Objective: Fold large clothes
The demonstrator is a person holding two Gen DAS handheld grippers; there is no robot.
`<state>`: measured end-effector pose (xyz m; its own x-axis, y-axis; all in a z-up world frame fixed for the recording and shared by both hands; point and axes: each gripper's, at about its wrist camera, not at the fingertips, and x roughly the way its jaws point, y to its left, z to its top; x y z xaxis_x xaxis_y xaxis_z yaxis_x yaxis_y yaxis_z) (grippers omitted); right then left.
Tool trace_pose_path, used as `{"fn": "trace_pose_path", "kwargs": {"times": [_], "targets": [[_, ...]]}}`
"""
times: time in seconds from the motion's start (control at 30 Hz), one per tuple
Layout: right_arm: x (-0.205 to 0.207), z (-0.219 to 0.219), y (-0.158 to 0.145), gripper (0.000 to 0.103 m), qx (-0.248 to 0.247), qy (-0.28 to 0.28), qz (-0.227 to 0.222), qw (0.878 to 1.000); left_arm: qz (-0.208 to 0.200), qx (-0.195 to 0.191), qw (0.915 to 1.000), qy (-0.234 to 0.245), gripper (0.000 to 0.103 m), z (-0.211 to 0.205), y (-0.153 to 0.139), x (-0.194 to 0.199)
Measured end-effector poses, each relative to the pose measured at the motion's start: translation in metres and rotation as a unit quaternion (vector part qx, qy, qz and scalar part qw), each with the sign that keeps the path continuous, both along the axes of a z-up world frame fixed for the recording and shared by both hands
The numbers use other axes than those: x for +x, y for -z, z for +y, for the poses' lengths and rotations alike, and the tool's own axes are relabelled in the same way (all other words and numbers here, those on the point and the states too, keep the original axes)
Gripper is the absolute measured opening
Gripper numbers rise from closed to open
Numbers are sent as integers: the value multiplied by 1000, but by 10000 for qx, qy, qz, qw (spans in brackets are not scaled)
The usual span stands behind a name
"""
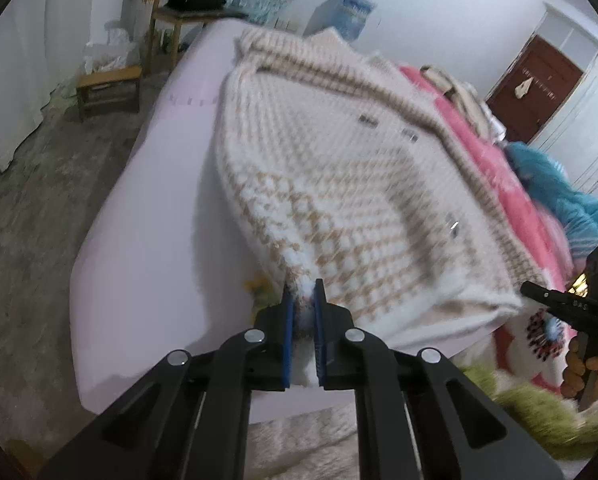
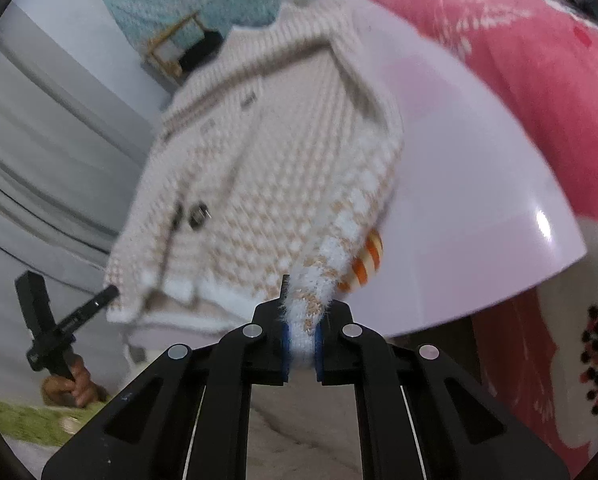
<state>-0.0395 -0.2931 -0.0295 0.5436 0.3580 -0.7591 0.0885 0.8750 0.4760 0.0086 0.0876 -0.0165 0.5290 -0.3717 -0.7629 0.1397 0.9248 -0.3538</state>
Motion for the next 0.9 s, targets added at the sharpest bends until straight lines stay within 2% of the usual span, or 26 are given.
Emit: {"fn": "trace_pose_path", "kwargs": {"times": [0.13,0.23,0.43,0.63,0.9], "targets": [[13,-7,-28,7,158,17,-427,9990,-405,-173,9990,-38,8,1,-30,15],[30,-8,-42,7,167,13,-637,9978,-698,-140,9974,-112,8,0,-49,32],[83,-16,-65,7,88,121,-961,9953,-926,-185,9948,-390,8,5,-62,83],[148,-22,-70,7,-81,149,-1161,9931,-807,-135,9948,-613,8,14,-57,154],[236,-30,-29,7,-309,213,-844,9957,-343,-145,9962,-785,11,14,-23,227]]}}
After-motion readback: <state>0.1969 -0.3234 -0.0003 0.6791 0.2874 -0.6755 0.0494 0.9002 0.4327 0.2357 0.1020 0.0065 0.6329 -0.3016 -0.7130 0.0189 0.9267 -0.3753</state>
